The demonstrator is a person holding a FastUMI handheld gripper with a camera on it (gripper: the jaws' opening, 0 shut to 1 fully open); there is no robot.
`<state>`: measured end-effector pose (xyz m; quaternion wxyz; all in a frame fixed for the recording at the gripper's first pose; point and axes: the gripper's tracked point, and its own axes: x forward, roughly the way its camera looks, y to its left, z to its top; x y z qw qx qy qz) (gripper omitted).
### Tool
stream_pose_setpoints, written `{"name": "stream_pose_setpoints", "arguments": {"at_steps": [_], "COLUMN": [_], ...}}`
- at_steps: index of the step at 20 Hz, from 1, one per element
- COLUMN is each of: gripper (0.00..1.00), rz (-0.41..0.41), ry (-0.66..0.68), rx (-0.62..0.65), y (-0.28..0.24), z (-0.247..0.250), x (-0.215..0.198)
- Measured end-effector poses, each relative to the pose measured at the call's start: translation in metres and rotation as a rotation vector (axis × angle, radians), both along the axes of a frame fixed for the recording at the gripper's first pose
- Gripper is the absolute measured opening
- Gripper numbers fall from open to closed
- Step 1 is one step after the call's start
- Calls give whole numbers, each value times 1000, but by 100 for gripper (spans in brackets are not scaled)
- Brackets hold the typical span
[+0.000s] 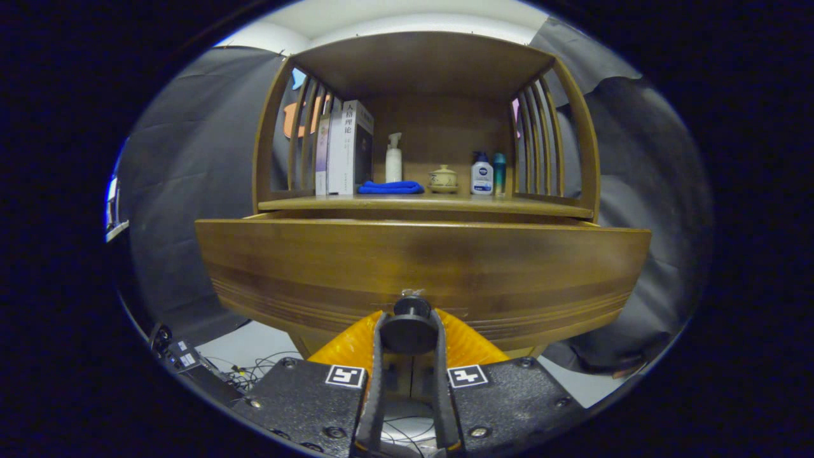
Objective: Pull open the drawer, take out the items inside it, and place them on the countertop above the cabinet.
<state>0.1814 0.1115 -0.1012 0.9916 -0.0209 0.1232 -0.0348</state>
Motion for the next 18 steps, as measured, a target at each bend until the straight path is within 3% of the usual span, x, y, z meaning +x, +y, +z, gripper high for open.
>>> {"name": "stream_pose_setpoints", "arguments": {"at_steps": [9, 17, 18], "gripper": [34, 34, 42], "rz": [14, 27, 32], "ry": [19, 18, 20], "rx": [40, 34, 30], "y": [14, 15, 15], "z": [-10, -13, -13], "x": [-52, -61, -61]}}
